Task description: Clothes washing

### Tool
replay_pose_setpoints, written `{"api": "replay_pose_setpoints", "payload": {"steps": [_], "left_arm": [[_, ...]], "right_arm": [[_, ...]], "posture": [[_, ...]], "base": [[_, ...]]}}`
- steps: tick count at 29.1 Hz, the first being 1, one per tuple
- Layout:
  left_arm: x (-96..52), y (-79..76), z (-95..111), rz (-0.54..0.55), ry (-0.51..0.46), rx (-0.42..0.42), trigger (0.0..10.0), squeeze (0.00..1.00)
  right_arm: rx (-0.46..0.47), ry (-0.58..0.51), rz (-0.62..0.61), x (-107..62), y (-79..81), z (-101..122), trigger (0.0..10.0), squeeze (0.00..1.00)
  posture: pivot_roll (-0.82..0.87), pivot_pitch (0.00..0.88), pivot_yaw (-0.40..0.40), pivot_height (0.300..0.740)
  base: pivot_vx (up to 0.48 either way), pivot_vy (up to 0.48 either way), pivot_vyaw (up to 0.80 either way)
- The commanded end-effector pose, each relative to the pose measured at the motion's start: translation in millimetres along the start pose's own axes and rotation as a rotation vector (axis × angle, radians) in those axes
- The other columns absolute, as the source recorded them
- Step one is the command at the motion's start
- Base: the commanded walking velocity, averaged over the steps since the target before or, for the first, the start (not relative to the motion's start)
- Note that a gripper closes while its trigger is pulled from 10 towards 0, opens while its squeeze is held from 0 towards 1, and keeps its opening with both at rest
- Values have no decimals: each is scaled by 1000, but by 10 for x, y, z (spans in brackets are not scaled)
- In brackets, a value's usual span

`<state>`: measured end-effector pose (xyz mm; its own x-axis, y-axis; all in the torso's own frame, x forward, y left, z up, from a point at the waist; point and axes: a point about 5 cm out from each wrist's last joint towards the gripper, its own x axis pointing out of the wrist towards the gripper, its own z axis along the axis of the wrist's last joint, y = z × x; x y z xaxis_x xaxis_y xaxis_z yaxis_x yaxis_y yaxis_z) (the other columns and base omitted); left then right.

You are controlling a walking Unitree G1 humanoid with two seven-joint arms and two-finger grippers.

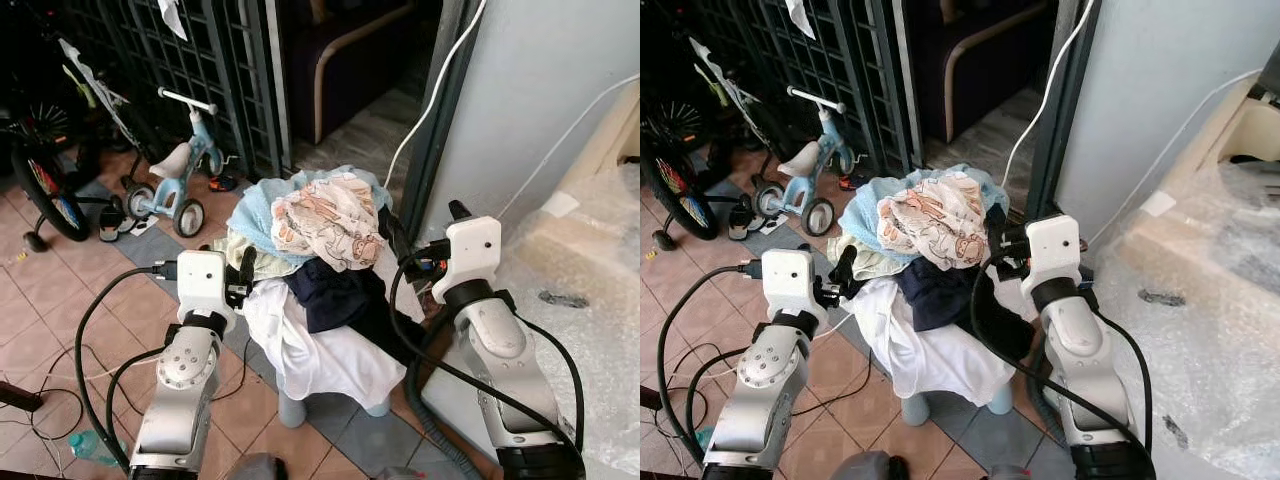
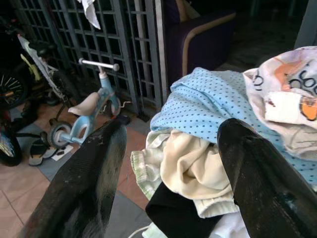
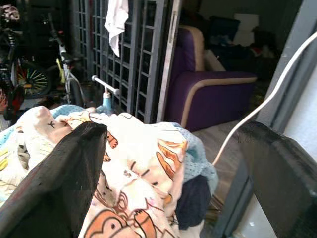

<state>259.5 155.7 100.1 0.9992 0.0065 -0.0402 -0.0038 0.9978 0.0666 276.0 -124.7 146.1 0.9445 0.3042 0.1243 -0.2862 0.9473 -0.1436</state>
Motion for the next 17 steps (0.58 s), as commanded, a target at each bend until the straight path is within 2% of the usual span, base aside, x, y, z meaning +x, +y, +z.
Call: {"api": "replay_pose_setpoints", "payload": {"steps": [1,3,4,7,8,12,13,14,17], "left_arm": [[-26,-32,-7,3,12,7,10000,0],[-39,-18,-26,16,25,2,10000,0],[-64,14,-51,36,45,-10,10000,0],[-74,26,-57,41,51,-14,10000,0],[-97,32,-67,31,62,-18,10000,0],[-153,38,-69,6,66,-32,10000,0],[-153,38,-69,6,66,-32,10000,0],[-177,46,-80,10,72,-26,10000,0],[-194,55,-85,21,79,-28,10000,0]], "right_arm": [[3,32,50,4,-3,-48,10000,0],[6,41,97,12,38,-67,10000,0],[8,63,180,25,112,-104,10000,0],[6,72,208,31,138,-120,10000,0],[-7,60,275,76,207,-115,10000,0],[6,73,403,155,329,-122,10000,0],[6,73,403,155,329,-122,10000,0],[-5,85,465,167,376,-138,10000,0],[2,79,506,227,439,-130,10000,0]], "posture": [[-10,77,18,740],[-8,76,18,740],[0,76,19,740],[4,76,17,740],[28,75,13,740],[43,74,11,740],[43,74,11,740],[48,73,9,740],[56,73,9,740]], "base": [[0,0,0],[0,0,0],[0,0,0],[0,0,0],[0,0,0],[0,0,0],[0,0,0],[0,0,0],[0,0,0]]}}
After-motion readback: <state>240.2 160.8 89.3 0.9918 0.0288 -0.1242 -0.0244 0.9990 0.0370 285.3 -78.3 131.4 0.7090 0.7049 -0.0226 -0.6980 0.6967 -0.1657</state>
